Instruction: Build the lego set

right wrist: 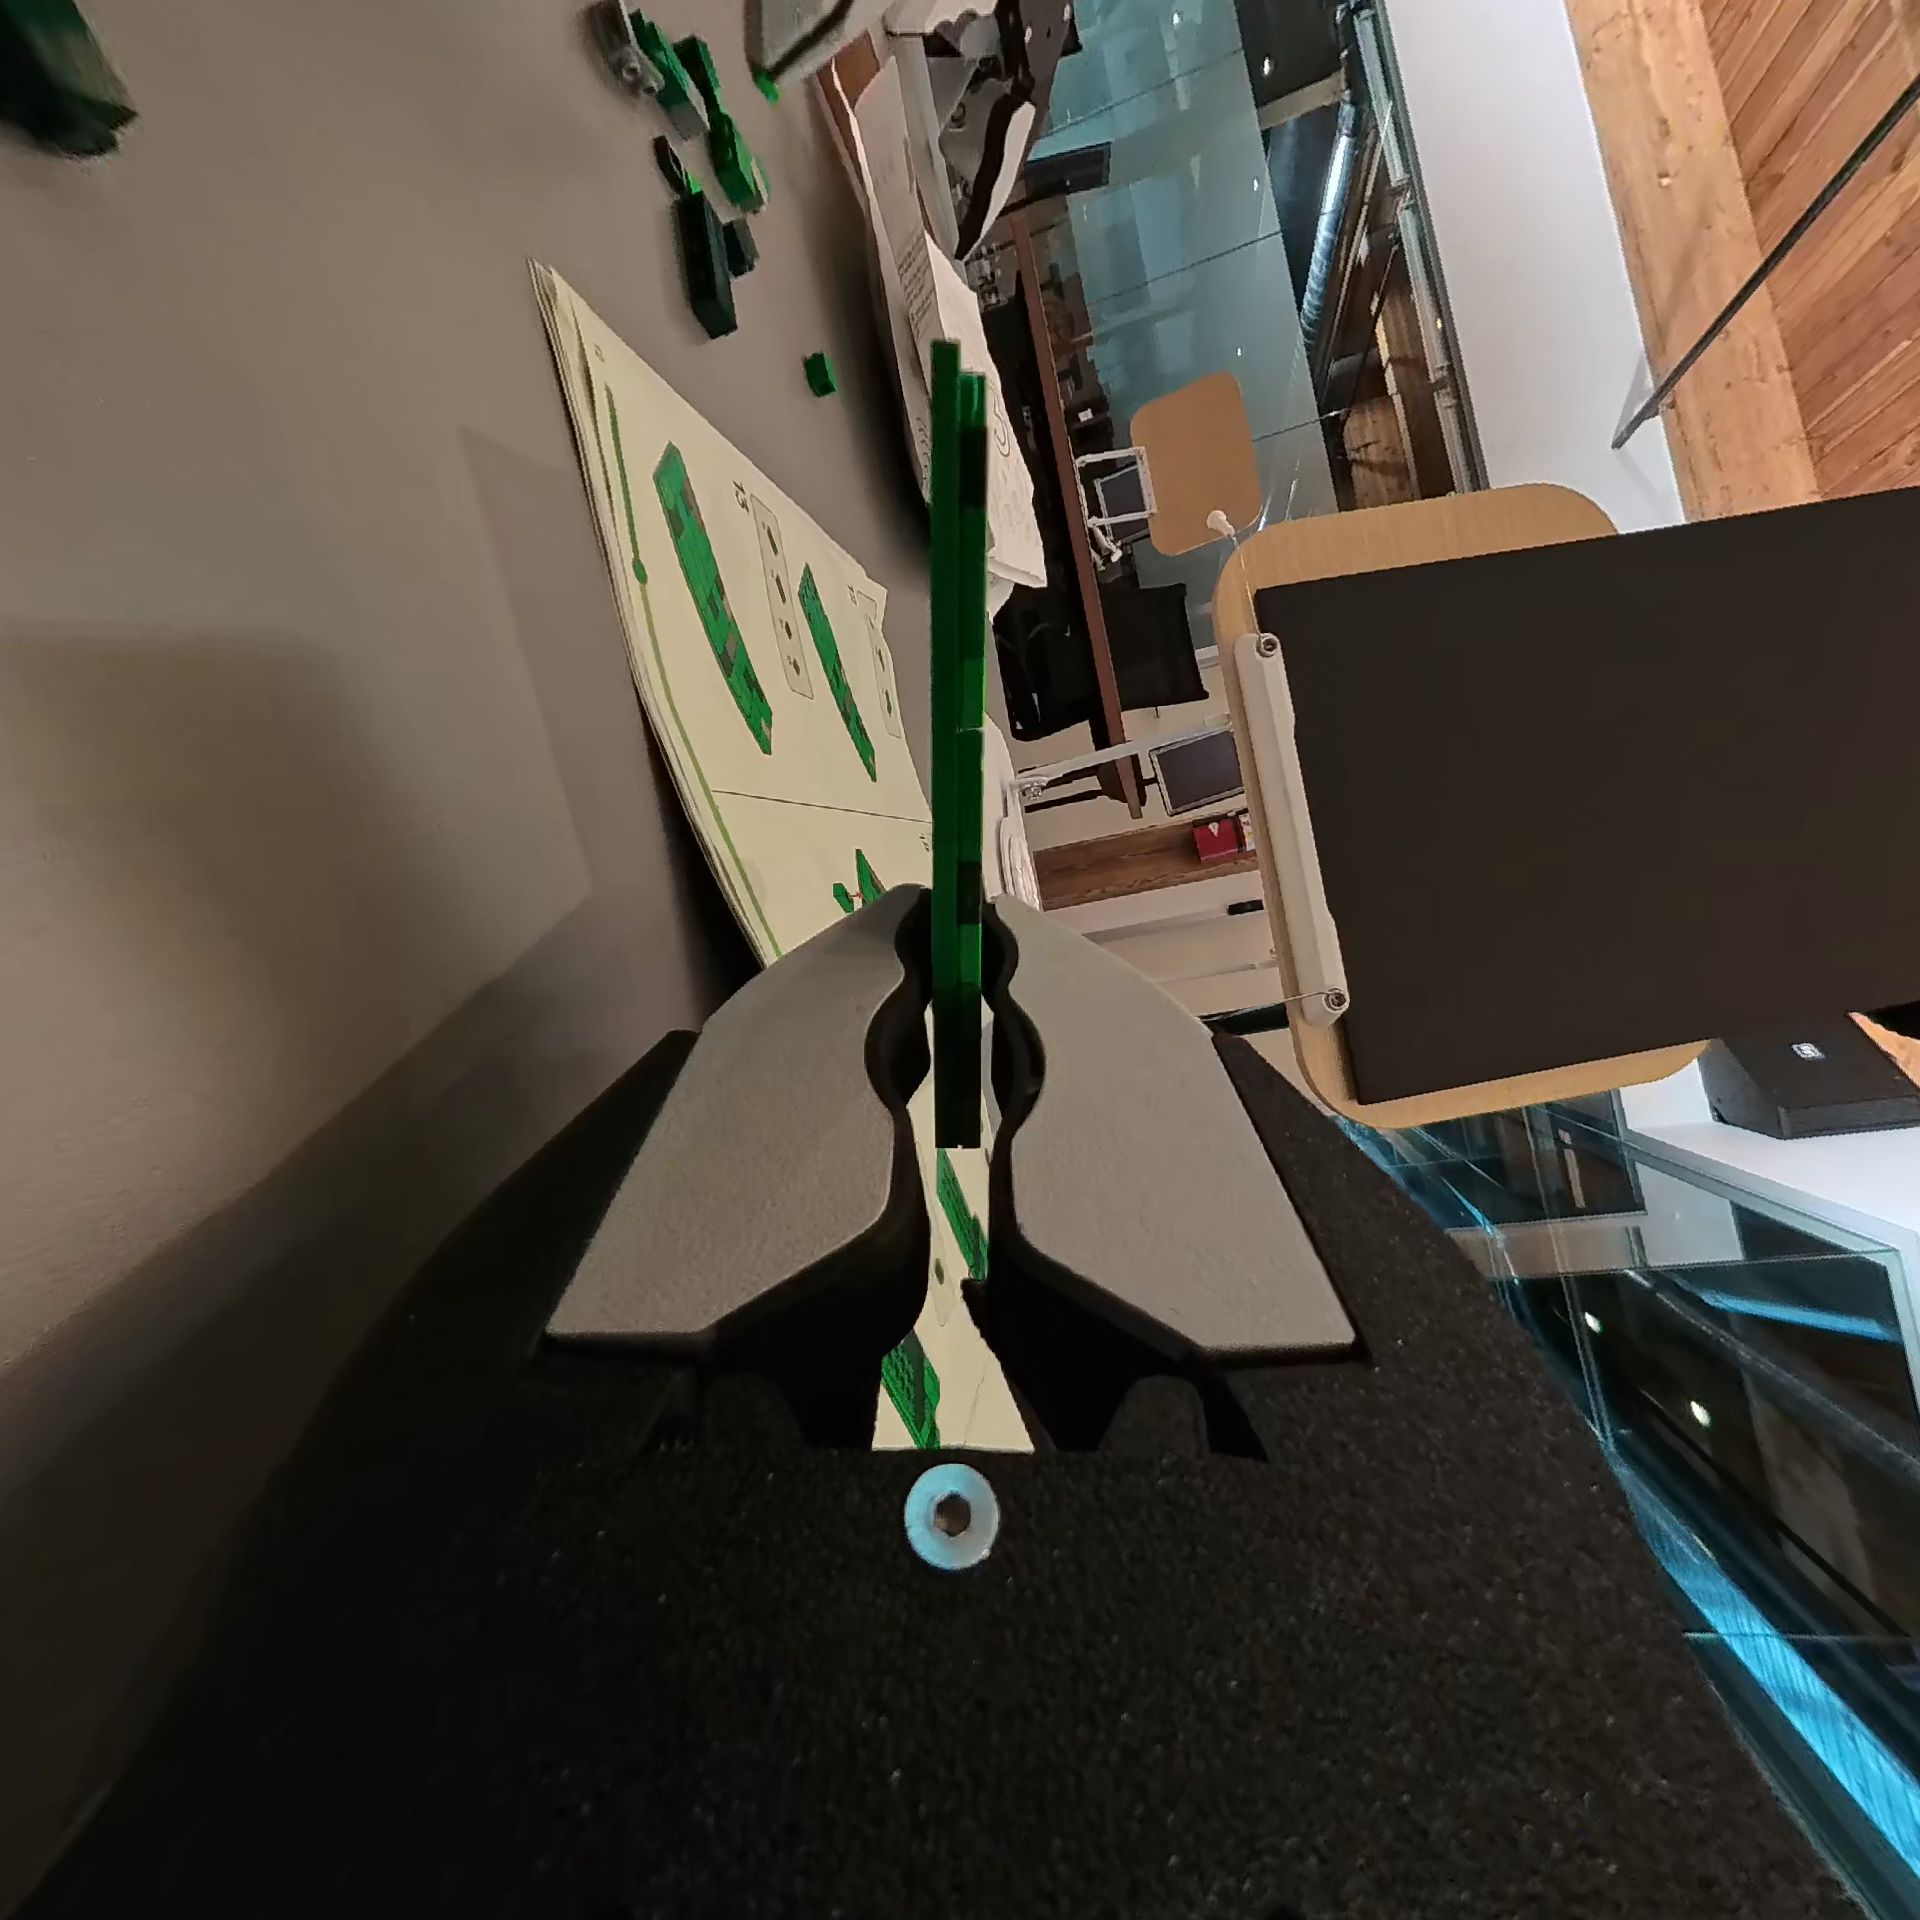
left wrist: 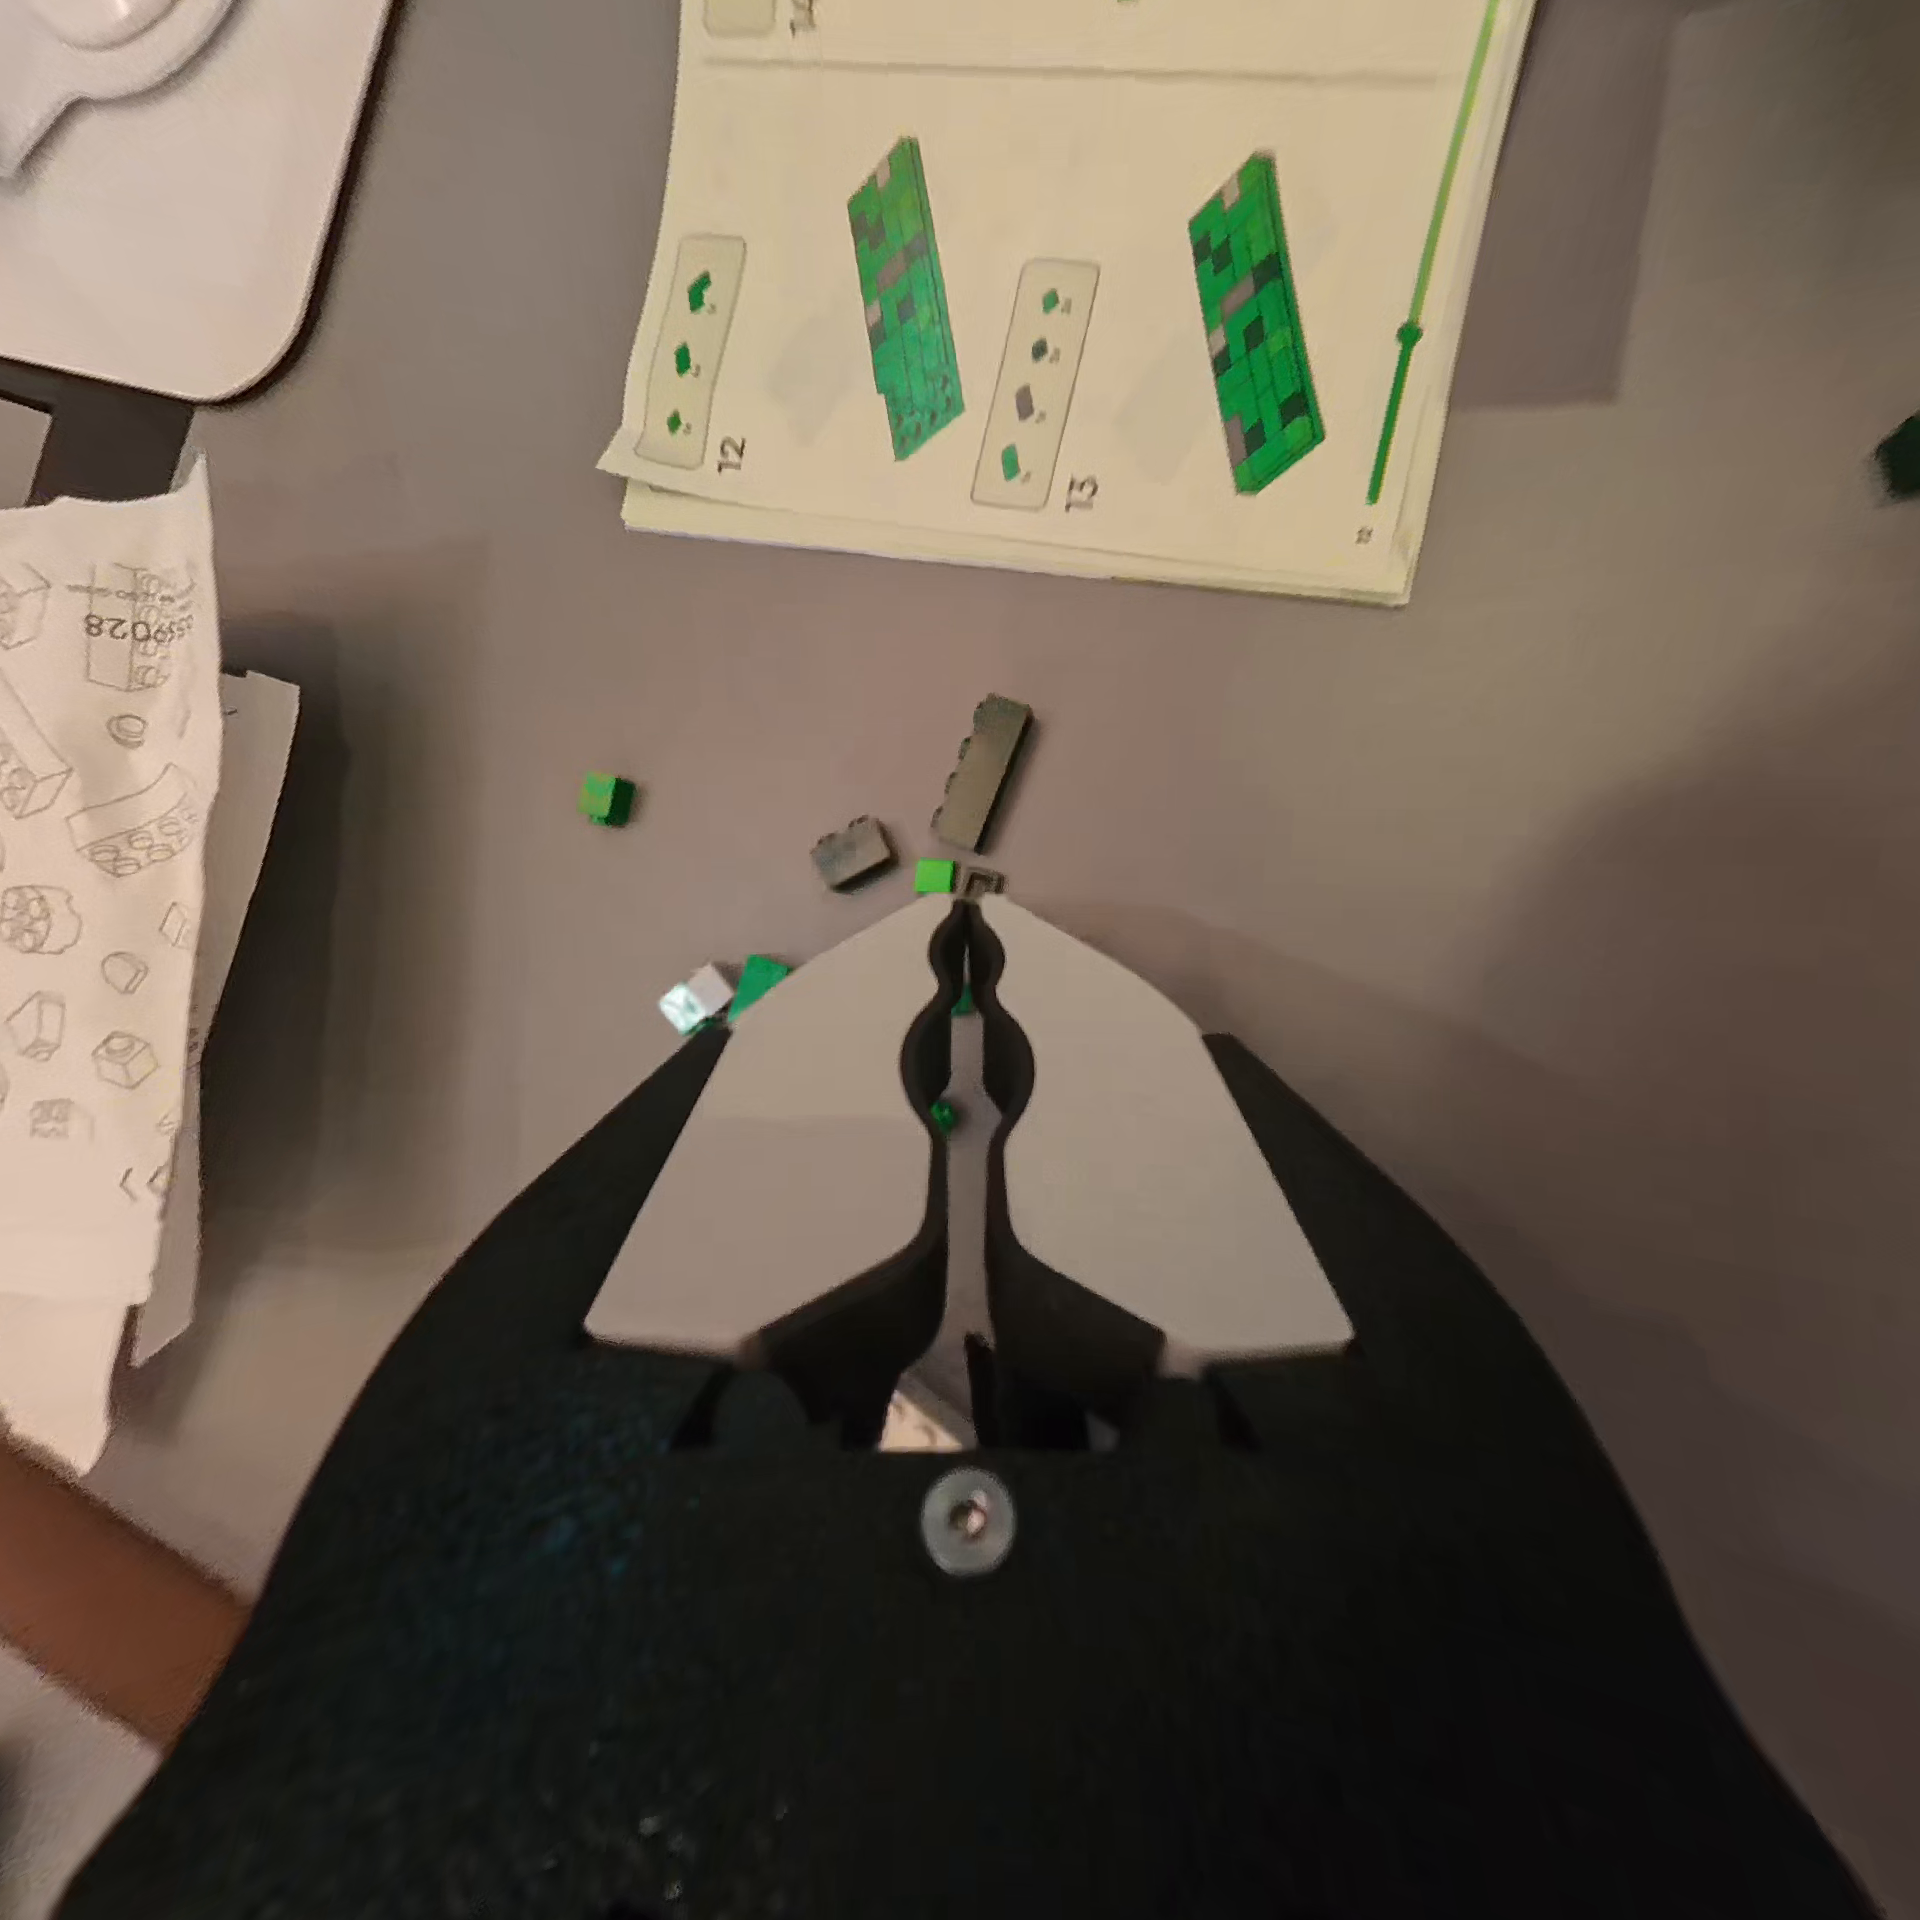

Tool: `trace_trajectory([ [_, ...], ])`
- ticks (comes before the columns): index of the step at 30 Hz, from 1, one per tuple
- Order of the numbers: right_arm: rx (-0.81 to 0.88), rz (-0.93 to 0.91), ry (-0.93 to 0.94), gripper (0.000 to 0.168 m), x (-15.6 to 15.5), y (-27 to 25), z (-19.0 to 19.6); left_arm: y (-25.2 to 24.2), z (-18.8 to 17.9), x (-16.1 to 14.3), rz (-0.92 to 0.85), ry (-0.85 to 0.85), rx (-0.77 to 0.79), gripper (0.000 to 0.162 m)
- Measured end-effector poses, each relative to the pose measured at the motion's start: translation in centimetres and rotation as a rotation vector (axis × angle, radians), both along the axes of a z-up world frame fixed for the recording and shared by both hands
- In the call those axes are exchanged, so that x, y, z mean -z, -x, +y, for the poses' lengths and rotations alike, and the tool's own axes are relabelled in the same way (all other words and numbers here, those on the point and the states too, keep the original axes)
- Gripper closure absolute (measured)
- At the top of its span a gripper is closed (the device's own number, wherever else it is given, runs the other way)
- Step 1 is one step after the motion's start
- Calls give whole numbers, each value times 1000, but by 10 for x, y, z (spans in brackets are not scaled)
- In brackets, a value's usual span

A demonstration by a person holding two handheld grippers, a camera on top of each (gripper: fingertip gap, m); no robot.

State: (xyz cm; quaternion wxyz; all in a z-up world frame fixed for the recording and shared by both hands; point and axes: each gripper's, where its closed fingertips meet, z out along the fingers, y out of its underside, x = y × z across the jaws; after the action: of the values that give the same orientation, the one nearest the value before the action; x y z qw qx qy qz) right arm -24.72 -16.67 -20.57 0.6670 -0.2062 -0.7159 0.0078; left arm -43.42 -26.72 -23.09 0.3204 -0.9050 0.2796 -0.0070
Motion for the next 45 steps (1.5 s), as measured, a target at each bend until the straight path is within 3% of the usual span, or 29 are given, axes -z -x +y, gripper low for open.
trace_trajectory([
  [8,-6,-4,-5,162,0,0,-1,-40,-4,-30,-375,-137,87,162],
  [13,-5,-1,-19,162,-1,-1,-1,-95,-11,-37,-591,-114,72,162],
  [18,-16,19,-44,162,-7,-4,-5,-169,-15,-72,-1036,-191,103,162],
  [23,-25,-59,-161,162,2,-10,-5,-180,-13,-111,-1413,-354,92,162],
  [31,-39,-320,-449,162,32,-19,-5,-183,-13,-119,-1549,-437,63,162],
  [34,10,-426,-466,159,38,-26,2,-185,-11,-123,-1596,-459,70,162],
  [45,68,-632,-420,104,26,-60,14,-193,-9,-126,-1677,-447,139,162],
])
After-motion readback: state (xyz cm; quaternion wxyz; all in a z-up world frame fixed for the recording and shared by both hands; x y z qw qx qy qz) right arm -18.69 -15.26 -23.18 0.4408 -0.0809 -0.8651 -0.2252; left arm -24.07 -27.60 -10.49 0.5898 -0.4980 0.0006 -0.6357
